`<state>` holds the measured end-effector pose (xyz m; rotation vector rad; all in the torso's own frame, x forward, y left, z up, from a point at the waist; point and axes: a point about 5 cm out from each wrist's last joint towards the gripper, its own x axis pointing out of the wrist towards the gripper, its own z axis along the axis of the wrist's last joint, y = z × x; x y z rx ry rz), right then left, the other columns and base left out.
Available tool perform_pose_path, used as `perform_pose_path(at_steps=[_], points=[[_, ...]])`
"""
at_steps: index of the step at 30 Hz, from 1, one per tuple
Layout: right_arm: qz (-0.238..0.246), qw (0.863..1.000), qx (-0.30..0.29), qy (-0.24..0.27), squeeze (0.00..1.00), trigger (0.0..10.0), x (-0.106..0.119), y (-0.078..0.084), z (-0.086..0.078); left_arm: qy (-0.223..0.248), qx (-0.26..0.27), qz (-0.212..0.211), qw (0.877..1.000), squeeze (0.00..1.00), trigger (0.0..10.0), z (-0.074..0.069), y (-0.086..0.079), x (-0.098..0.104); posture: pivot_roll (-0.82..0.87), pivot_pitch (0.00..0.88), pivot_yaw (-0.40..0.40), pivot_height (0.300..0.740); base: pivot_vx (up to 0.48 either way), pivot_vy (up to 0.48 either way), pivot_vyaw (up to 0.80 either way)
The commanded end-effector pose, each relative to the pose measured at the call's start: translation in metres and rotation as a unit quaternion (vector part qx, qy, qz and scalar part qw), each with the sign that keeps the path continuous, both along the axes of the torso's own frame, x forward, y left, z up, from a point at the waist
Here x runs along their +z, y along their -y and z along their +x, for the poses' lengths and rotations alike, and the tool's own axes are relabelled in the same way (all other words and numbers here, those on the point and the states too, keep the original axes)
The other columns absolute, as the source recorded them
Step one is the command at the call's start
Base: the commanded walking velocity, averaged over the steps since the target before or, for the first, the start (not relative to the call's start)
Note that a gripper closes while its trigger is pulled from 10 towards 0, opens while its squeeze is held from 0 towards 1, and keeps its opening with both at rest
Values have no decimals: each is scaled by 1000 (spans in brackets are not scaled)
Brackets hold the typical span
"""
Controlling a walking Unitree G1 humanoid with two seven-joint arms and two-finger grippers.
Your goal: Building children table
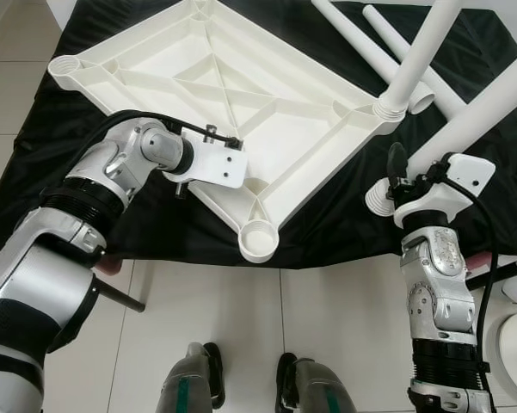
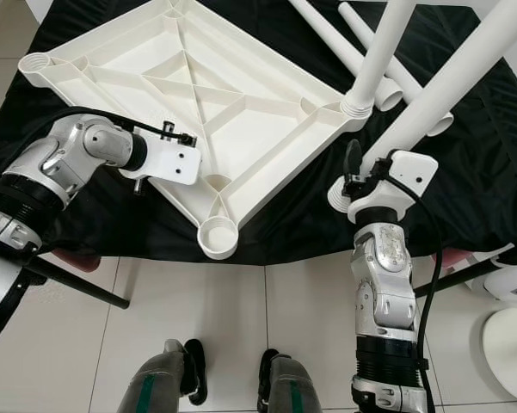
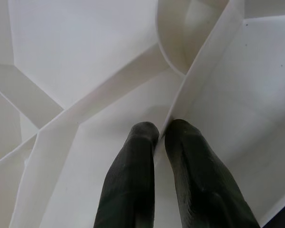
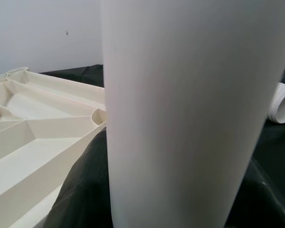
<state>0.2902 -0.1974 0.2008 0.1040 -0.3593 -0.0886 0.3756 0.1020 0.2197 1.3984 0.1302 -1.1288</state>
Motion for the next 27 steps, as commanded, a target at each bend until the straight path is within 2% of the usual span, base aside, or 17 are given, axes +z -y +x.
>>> perform_pose_path(at_steps=[1, 4, 7, 11, 16, 18, 22, 27], points=[[-1, 1000, -3, 4, 0, 10000, 2, 1, -3, -68, 57, -15, 996, 0, 0, 0, -9, -30, 9, 225, 20, 740, 0, 0, 0], [-1, 1000, -4, 3, 0, 10000, 1, 0, -3, -74, 99, -26, 992, 0, 0, 5, -11, -30, 14, 226, 22, 740, 0, 0, 0], [-1, 1000, -3, 3, 0, 10000, 1, -1, -3, -72, 108, -25, 991, 0, 0, 6, -12, -30, 15, 226, 22, 740, 0, 0, 0], [1, 1000, 0, 2, 0, 10000, 0, -2, -3, -78, 132, -54, 987, 0, 0, 10, -6, -26, 21, 226, 24, 740, 0, 0, 0], [1, 1000, 0, 2, 0, 10000, 0, -2, -3, -85, 151, -69, 983, 0, 0, 11, -4, -25, 20, 226, 25, 740, 0, 0, 0], [1, 1000, 0, 2, 0, 10000, 0, -3, -3, -93, 166, -78, 979, 0, 0, 12, -3, -25, 19, 227, 27, 740, 0, 0, 0], [1, 1000, -2, 1, 0, 10000, -1, -3, -3, -99, 231, -105, 962, 0, 0, 18, -4, -22, 20, 228, 29, 740, 0, 0, 0], [2, 1000, -1, 1, 0, 10000, -1, -3, -3, -93, 246, -106, 959, 0, 0, 20, -6, -20, 20, 228, 30, 740, 0, 0, 0]])
